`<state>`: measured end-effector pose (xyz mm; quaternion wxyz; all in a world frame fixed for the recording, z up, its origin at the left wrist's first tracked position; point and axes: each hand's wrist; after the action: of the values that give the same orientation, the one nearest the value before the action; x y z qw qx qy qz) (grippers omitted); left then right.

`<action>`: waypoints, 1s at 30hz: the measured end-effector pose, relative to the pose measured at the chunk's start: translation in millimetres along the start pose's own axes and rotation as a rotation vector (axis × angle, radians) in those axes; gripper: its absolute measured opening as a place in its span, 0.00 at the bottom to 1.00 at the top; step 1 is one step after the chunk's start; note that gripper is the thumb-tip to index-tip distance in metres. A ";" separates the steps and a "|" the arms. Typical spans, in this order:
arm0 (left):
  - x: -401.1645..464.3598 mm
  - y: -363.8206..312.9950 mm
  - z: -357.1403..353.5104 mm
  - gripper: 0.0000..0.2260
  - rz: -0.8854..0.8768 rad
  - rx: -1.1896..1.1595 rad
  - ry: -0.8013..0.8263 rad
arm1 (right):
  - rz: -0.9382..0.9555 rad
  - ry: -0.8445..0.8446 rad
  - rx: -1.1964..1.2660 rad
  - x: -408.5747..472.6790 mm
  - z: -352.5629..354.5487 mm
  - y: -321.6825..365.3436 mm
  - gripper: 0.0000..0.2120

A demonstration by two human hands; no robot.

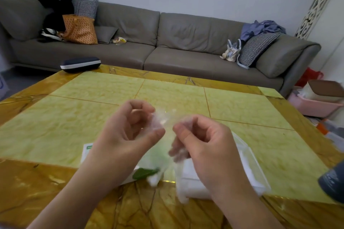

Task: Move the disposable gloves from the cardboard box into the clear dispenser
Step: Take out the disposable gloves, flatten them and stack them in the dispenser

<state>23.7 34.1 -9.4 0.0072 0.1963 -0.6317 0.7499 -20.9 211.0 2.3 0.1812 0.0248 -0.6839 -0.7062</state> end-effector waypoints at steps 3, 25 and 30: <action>4.8 -2.7 -2.5 0.24 0.146 -0.315 -0.126 | -0.071 -0.031 0.089 1.2 8.3 -0.6 0.07; 4.7 -5.7 1.4 0.10 0.139 0.105 -0.235 | -0.341 0.576 -0.091 11.8 76.8 7.0 0.04; 5.0 -4.4 8.0 0.12 0.153 0.085 -0.232 | -0.330 0.594 -0.269 10.3 87.8 4.1 0.02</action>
<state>22.5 26.2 -2.7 -0.1312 0.2333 -0.6090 0.7466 -54.5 292.1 14.1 0.2574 0.3149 -0.4892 -0.7716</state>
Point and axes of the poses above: each hand's wrist, its own x-axis towards the middle knuckle, its own z-axis out of the back of the hand, y = z × x, and after that the axes turned 5 degrees about x, right-handed
